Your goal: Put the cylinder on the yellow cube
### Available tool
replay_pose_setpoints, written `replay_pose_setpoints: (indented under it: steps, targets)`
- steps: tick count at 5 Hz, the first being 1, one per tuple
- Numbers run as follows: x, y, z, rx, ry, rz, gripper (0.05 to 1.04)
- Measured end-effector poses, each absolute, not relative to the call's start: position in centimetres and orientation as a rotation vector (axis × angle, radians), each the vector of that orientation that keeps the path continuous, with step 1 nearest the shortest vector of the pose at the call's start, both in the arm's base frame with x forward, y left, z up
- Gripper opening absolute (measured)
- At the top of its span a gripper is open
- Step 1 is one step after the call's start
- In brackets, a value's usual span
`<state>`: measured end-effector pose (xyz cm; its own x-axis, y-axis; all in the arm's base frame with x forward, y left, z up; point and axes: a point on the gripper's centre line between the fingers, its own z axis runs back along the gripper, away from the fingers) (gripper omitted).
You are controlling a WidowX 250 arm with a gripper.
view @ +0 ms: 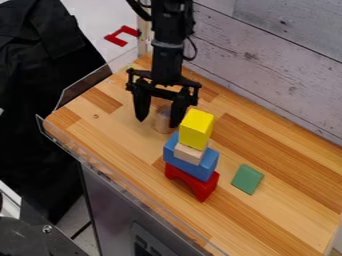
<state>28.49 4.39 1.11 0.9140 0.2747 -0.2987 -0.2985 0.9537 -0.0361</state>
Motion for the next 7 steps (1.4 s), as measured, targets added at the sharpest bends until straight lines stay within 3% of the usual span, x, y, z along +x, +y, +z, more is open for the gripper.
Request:
replay_pose_setpoints:
  steps: [1,2,5,6,7]
  targets:
    - [28.7,4.5,1.1,-0.078,0.292,0.301,0.479]
    - [28.5,4.5,1.2,-0.071,0.303,0.308,0.478]
    - [27.5,4.6,15.0,-0.070,0.090,0.384,0.478]
    - [26.6,3.2,17.7,-0.069,0.096,0.336,0.478]
    - [26.5,1.2,17.6,-0.079,0.111,0.271,0.478]
